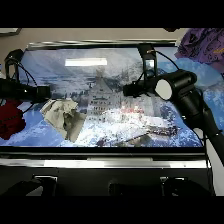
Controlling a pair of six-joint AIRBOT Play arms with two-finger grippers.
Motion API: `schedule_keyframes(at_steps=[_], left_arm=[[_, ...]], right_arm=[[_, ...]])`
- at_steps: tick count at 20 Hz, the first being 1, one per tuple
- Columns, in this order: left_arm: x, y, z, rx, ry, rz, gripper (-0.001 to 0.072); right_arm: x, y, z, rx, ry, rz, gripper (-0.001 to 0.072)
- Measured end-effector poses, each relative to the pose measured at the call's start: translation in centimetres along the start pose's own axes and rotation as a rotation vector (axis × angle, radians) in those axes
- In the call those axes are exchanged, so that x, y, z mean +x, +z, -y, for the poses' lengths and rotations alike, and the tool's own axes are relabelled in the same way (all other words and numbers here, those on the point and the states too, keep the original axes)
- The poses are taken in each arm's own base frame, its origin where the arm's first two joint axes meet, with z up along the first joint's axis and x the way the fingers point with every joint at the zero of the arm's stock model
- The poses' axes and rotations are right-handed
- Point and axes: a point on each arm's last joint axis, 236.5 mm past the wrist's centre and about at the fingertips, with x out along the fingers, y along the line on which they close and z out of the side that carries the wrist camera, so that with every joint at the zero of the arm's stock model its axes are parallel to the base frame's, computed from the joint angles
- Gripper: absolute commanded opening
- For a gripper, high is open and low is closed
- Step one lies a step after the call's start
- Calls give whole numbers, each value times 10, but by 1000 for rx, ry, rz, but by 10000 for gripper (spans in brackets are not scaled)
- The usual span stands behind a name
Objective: Fold the clothes and pants, and hang the long-sleeved shirts on hangers.
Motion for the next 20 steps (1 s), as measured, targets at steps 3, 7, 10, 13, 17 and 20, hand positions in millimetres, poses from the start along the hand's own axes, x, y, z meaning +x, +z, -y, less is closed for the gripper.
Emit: schedule_keyframes(at_steps=[3,7,10,13,17,20], left_arm=[[0,0,0,0,0,0,24],[0,0,0,0,0,0,24],[0,0,0,0,0,1,24],[0,0,0,1,0,0,381],[10,-7,-26,-39,97,-39,720],[37,-23,-67,-93,203,-99,720]], right_arm=[[0,0,0,0,0,0,35],[0,0,0,0,0,0,35],[0,0,0,0,0,0,35],[0,0,0,0,0,0,35],[0,0,0,0,0,0,35],[0,0,0,0,0,0,35]])
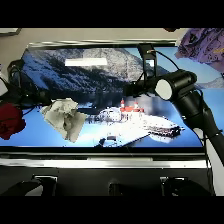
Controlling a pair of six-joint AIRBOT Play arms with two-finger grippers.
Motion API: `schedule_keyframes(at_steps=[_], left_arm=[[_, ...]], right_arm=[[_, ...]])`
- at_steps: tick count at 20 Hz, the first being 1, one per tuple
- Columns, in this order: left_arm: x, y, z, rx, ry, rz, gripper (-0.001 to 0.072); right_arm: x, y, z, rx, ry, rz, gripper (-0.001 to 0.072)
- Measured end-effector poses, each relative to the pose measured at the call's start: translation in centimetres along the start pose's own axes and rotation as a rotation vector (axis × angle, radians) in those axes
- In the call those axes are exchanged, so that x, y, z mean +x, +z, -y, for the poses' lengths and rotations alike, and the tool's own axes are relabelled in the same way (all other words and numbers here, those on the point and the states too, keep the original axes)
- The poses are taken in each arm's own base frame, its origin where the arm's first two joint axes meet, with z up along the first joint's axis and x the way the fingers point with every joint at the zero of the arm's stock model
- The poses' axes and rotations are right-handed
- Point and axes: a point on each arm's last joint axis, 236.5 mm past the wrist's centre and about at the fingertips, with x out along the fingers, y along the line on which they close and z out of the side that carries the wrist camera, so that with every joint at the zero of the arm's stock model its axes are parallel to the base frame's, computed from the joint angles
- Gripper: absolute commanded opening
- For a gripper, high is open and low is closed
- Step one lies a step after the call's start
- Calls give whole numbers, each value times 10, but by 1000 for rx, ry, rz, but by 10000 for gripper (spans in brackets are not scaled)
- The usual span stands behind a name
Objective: Fold the clothes and pants, and hang the long-sleeved shirts on hangers.
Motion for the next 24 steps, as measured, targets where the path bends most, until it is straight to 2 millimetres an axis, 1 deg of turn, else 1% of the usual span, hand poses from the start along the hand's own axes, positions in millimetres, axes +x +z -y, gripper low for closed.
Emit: schedule_keyframes(at_steps=[3,6,7,8,9,10,12,13,15,17,18,19,20,22,24], left_arm=[[51,-17,-29,-42,62,-59,720],[96,-32,-38,-59,75,-107,720],[109,-35,-39,-63,74,-121,699],[121,-39,-37,-72,66,-136,404],[130,-42,-34,-83,53,-148,33],[137,-45,-29,-100,32,-165,22],[143,-47,-13,-139,-28,-180,21],[141,-46,1,-157,-75,-182,21],[129,-40,44,-178,-195,-172,21],[110,-33,95,-150,-309,-151,20],[98,-32,127,-126,-372,-141,20],[87,-33,154,-112,-420,-132,20],[76,-37,183,-98,-467,-124,20],[59,-48,236,-94,-551,-111,20],[51,-62,277,-107,-609,-110,25]], right_arm=[[0,0,0,0,0,0,35],[0,0,0,0,0,0,35],[0,0,0,0,0,1,35],[0,0,0,0,0,1,35],[0,0,0,0,0,2,35],[0,0,0,0,0,2,35],[0,0,0,0,0,-1,37],[0,-3,1,0,-3,-13,38],[0,-12,3,-1,-14,-50,39],[-3,-25,9,-6,-38,-107,39],[-6,-32,14,-13,-58,-135,41],[-10,-39,20,-23,-83,-166,79],[-16,-47,28,-40,-114,-197,95],[-32,-61,46,-86,-182,-258,94],[-49,-70,61,-140,-238,-301,94]])
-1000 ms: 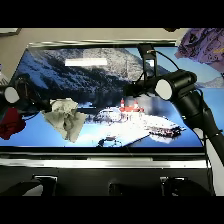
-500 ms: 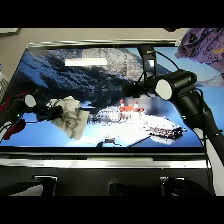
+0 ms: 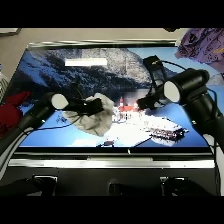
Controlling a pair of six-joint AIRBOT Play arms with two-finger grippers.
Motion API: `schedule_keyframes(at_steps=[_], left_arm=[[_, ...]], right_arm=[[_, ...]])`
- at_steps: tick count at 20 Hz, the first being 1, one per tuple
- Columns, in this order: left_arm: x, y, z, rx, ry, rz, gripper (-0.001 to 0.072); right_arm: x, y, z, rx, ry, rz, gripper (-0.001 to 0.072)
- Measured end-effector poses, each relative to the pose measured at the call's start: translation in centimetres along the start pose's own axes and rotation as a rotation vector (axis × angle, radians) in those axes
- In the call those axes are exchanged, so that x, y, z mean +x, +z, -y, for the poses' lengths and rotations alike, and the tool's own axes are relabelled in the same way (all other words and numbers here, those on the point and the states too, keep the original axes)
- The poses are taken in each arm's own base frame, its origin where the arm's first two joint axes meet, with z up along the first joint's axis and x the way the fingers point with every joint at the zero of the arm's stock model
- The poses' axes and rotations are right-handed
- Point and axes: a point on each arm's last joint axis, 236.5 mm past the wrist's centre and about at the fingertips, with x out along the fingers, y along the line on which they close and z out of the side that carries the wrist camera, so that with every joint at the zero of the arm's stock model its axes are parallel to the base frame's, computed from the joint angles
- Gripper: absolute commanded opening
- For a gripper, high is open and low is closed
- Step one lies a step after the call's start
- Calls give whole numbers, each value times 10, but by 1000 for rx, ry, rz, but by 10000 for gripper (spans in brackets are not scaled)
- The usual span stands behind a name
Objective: Fold the clothes and pants, and hang the long-sleeved shirts on hangers.
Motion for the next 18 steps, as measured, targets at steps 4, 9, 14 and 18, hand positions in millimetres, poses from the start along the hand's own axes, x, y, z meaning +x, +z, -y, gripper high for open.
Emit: schedule_keyframes(at_steps=[4,9,14,18], left_arm=[[35,-26,30,-47,-46,-14,501],[17,10,15,-91,-48,49,616],[-53,61,-44,-94,21,109,612],[-79,60,-77,-74,76,63,606]], right_arm=[[-16,-11,22,-80,-77,-8,107],[-1,-14,58,-22,-147,-8,385],[69,-64,84,366,103,-120,382],[116,-112,21,565,504,-239,446]])
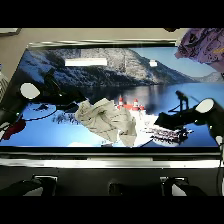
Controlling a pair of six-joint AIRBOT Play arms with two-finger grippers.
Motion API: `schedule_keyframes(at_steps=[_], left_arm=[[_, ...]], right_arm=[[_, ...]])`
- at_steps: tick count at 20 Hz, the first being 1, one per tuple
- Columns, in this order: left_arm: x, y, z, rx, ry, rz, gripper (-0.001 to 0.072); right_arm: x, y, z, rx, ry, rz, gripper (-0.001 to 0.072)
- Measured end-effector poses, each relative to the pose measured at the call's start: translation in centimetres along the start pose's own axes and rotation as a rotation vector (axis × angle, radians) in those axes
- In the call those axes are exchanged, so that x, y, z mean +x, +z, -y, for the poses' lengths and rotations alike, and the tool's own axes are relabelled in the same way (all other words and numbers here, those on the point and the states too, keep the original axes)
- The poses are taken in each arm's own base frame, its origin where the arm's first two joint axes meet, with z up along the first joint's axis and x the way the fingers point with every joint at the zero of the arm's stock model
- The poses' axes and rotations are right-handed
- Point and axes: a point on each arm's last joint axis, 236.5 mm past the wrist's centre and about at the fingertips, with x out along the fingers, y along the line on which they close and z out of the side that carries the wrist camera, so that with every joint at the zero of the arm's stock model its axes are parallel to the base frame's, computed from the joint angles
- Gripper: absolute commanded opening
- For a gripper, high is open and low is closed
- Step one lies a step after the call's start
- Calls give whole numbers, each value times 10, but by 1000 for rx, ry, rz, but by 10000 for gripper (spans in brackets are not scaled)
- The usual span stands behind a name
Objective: Fold the clothes and pants, and hang the long-sleeved shirts on hangers.
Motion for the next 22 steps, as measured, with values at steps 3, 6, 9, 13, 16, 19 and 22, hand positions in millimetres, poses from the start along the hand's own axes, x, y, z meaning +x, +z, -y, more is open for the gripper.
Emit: schedule_keyframes(at_steps=[3,6,9,13,16,19,22], left_arm=[[-5,-3,-11,13,21,-24,606],[-7,-4,-15,18,28,-36,606],[-8,-5,-17,22,31,-40,606],[-8,-6,-18,24,33,-45,606],[-8,-12,-21,7,43,-69,611],[0,-31,-36,-51,74,-117,611],[19,-71,-49,-95,77,-169,611]], right_arm=[[41,-33,-14,50,144,-75,483],[72,-55,-32,66,211,-121,483],[98,-69,-45,59,224,-155,482],[117,-75,-55,79,241,-171,287],[124,-70,-55,89,235,-149,45],[126,-69,-57,97,239,-144,34],[126,-67,-57,105,240,-138,34]])
